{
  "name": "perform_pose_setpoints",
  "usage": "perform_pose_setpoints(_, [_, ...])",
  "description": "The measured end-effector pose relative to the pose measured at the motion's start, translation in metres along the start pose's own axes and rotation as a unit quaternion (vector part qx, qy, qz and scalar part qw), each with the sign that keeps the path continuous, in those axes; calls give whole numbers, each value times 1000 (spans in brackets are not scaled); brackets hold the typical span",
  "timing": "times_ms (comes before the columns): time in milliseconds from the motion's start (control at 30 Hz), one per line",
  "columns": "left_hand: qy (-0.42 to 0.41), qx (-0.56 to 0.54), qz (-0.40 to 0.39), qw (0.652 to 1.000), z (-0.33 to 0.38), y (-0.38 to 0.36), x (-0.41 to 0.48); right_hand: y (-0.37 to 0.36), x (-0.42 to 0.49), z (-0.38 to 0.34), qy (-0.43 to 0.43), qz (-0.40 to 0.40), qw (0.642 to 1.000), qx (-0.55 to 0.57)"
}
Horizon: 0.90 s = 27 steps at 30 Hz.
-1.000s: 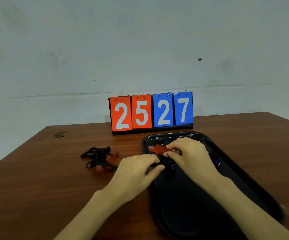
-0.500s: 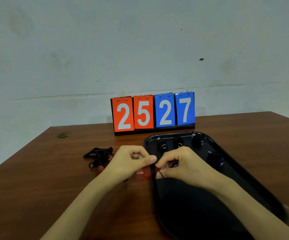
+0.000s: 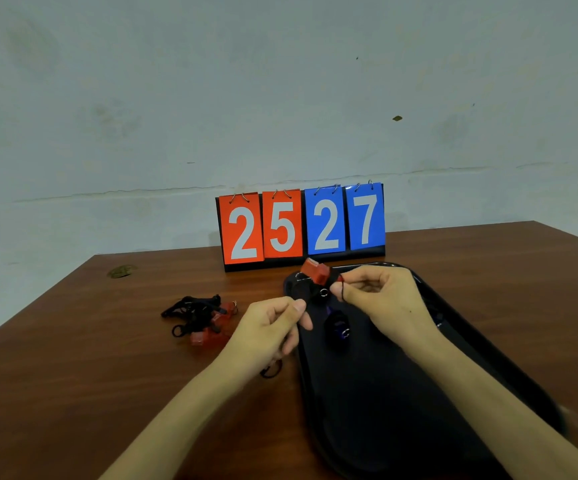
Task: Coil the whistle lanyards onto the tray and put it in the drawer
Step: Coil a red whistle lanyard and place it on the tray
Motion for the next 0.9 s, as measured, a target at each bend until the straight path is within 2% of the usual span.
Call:
perform_pose_setpoints(200, [-13, 100, -22, 995, 0, -8, -7, -1, -1, 10, 33, 41, 978, -200])
perform_pose_setpoints(300, [-54, 169, -10, 984, 5, -6, -9, -7, -3, 7, 100, -13, 944, -315])
perform_pose_setpoints(400, [-58, 141, 17, 988, 8, 2, -8, -12, -4, 5, 156, -95, 917, -355])
perform_pose_setpoints(533, [-56, 107, 22, 992, 9, 10, -6, -12, -3, 8, 163, -187, 913, -323])
perform_pose_setpoints(700, [-59, 83, 34, 994, 12, 15, -3, -17, -7, 6, 56, -304, 940, -144])
perform_pose_setpoints(800, [-23, 23, 25, 999, 13, 18, -1, -13, -7, 0, 33, -321, 944, -70])
perform_pose_setpoints(900, [15, -68, -10, 998, 11, 15, 0, -10, -7, -5, 25, -305, 952, -28])
Point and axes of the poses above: each hand's wrist, its own x-axis towards the middle knuckle, its own y-axis out of the back of the hand, z = x × y, the point moved 3 cm from there along x, towards the middle knuckle, and after that the axes turned 2 degrees about z, right-handed, at the moved point
